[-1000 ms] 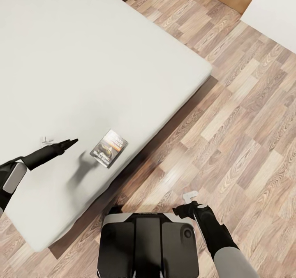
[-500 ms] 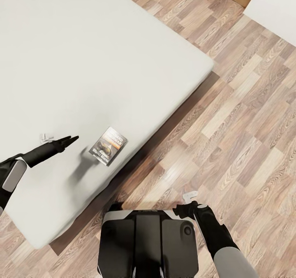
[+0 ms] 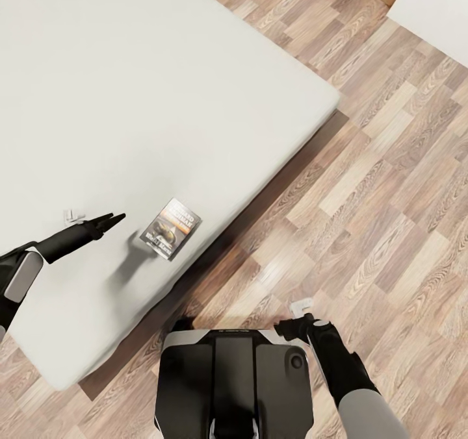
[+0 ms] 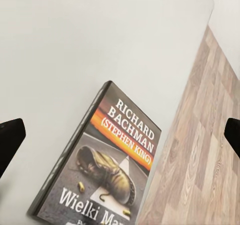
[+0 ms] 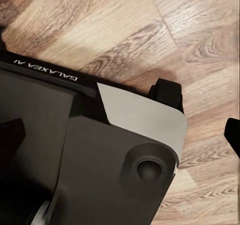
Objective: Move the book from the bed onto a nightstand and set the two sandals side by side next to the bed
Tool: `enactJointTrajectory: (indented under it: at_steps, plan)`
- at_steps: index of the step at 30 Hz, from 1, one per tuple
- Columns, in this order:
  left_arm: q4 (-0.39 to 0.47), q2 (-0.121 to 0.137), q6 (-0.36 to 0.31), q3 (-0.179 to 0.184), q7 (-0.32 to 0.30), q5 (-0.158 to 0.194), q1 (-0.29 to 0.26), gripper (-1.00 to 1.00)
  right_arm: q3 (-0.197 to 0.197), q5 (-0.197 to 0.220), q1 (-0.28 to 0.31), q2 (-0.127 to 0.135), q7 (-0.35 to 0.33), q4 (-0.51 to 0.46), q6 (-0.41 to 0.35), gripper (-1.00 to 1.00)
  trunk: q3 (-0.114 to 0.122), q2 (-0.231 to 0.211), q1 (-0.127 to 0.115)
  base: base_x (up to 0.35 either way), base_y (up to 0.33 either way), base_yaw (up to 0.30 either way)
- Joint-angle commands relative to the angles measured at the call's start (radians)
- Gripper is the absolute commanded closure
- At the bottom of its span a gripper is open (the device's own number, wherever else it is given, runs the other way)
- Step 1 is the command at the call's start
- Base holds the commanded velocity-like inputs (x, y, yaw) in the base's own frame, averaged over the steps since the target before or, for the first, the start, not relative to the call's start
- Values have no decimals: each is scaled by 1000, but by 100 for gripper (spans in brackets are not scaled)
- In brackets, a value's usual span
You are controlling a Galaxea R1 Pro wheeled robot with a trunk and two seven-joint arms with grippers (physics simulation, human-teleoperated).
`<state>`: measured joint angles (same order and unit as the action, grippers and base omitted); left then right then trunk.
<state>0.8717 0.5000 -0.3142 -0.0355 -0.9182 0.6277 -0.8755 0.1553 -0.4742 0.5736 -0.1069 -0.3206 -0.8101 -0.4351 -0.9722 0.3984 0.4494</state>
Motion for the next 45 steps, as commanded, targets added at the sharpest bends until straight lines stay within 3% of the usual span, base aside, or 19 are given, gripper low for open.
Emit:
enactJointTrajectory:
  at_steps: [1,20,27,40,45]
  plan:
    - [2,0,-10,0,-2,7,0,-100,5,-11,0,-2,-10,-15,-4,-100,-1,2,1,0,0,0]
    - [25,0,-8,0,-4,7,0,-100,2,-11,-5,-3,-11,-143,-19,-100,-2,2,1,0,0,0]
    - [32,0,-8,1,-7,7,0,-100,-1,-10,-6,-3,-12,-192,-64,-100,-2,2,1,0,0,0]
    - [36,-10,12,2,-17,7,0,-100,-5,-10,-7,-4,-12,-211,-89,-100,-2,2,1,0,0,0]
    - [35,-18,55,2,-17,8,0,-100,-6,-9,-7,-5,-13,-213,-90,-100,-2,2,1,0,0,0]
